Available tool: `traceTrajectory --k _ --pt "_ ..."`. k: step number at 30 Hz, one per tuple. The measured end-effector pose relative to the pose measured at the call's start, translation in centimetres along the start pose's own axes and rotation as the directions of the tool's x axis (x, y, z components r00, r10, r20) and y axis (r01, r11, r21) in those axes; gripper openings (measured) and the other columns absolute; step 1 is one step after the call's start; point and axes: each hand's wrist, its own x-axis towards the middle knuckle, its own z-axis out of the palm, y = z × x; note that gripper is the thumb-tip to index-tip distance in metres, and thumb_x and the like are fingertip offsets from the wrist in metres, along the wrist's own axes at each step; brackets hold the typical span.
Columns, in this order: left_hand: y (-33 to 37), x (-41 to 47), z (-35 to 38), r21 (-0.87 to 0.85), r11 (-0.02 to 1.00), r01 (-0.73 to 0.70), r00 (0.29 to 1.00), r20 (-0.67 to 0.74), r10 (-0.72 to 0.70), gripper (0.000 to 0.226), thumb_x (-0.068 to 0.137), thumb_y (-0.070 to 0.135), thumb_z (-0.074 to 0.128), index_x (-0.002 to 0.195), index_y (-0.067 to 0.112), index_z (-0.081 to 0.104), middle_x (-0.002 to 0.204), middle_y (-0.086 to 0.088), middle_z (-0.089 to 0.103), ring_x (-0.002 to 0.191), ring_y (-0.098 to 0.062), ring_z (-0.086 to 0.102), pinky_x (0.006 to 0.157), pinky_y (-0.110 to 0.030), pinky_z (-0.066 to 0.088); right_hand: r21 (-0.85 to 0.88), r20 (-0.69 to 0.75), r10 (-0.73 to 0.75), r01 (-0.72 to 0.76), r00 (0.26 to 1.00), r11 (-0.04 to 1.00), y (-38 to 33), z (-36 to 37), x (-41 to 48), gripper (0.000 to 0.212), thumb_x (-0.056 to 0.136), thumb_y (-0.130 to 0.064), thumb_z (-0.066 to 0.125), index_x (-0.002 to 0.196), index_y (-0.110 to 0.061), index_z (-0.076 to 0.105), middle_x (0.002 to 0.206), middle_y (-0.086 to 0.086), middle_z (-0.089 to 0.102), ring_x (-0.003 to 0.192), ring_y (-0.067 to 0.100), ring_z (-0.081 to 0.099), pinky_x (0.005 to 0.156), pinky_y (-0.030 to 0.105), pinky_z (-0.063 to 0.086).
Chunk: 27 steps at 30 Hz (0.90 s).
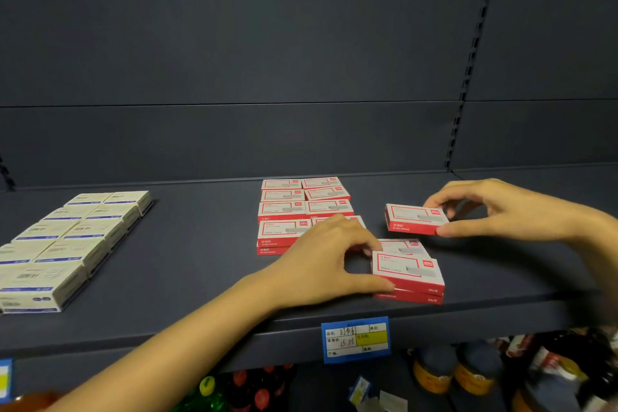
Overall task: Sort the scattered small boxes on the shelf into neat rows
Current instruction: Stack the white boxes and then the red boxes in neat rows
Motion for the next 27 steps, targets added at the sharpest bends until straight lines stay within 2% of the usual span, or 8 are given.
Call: traceTrajectory --k 5,9,14,18,21,23,27 --pt "-0.1 -1.0 -1.5 -0.059 0.998 0.0 0.993 -0.117 -0.007 0.041 0.072 0.048 0.068 0.107 0.029 0.061 0.108 0.014 0.06 0.1 0.005 0.044 0.092 -0.02 0.038 -0.006 -0.06 -0.067 0.067 0.996 0.998 -1.1 0.6 0.7 0.039 0.068 -0.052 0.062 0.104 -0.038 0.063 0.098 -0.024 0.062 0.095 0.005 0.057 0.081 0.02 0.048" --pt "-1.4 -3.9 -4.0 -0.068 0.997 0.042 0.972 -0.228 -0.057 0.05 0.06 0.058 0.063 0.101 0.028 0.066 0.1 0.017 0.063 0.099 0.004 0.049 0.088 -0.014 0.04 -0.038 -0.087 -0.114 0.111 0.99 0.993 -2.4 1.4 1.4 0.039 0.068 -0.055 0.059 0.104 -0.041 0.06 0.096 -0.026 0.061 0.096 -0.001 0.054 0.071 0.008 0.043" --pt "-3.6 -7.3 -5.6 -0.048 0.989 0.14 0.944 -0.294 -0.148 0.047 0.057 0.052 0.069 0.095 0.025 0.069 0.082 0.019 0.062 0.087 -0.003 0.05 0.077 -0.011 0.038 -0.133 -0.048 -0.15 0.143 0.988 0.981 -4.0 2.3 2.2 0.05 0.063 -0.067 0.049 0.108 -0.046 0.055 0.102 -0.028 0.057 0.099 -0.002 0.052 0.064 0.007 0.041" --pt "-5.1 -8.7 -5.2 -0.061 0.973 0.221 0.934 -0.273 -0.229 0.039 0.058 0.048 0.072 0.094 0.032 0.069 0.084 0.017 0.066 0.091 -0.004 0.051 0.079 -0.011 0.038 -0.241 -0.001 -0.164 0.159 0.986 0.957 -5.0 3.0 2.7 0.056 0.063 -0.073 0.04 0.112 -0.049 0.051 0.103 -0.032 0.053 0.098 -0.007 0.049 0.06 0.012 0.041" --pt "-5.8 -8.9 -4.6 -0.038 0.966 0.256 0.941 -0.221 -0.258 0.036 0.061 0.046 0.073 0.094 0.035 0.068 0.085 0.019 0.065 0.091 -0.001 0.049 0.078 -0.012 0.038 -0.33 0.047 -0.172 0.178 0.984 0.927 -5.4 3.6 3.1 0.058 0.066 -0.075 0.036 0.117 -0.049 0.048 0.104 -0.033 0.049 0.098 -0.007 0.049 0.065 0.013 0.036" --pt "-6.0 -8.8 -4.3 -0.047 0.964 0.263 0.942 -0.204 -0.267 0.036 0.061 0.05 0.069 0.096 0.041 0.066 0.089 0.019 0.066 0.091 -0.001 0.049 0.079 -0.014 0.04 -0.369 0.085 -0.149 0.17 0.985 0.914 -5.5 4.1 3.2 0.054 0.072 -0.073 0.04 0.121 -0.049 0.045 0.108 -0.034 0.047 0.099 -0.007 0.05 0.071 0.013 0.04" --pt "-6.0 -8.7 -4.1 -0.05 0.954 0.296 0.925 -0.233 -0.299 0.036 0.058 0.054 0.07 0.092 0.049 0.059 0.088 0.024 0.067 0.091 -0.001 0.05 0.081 -0.018 0.041 -0.423 0.114 -0.121 0.159 0.986 0.892 -5.8 4.8 3.5 0.049 0.078 -0.068 0.044 0.123 -0.048 0.042 0.111 -0.032 0.044 0.103 -0.004 0.049 0.08 0.014 0.041"
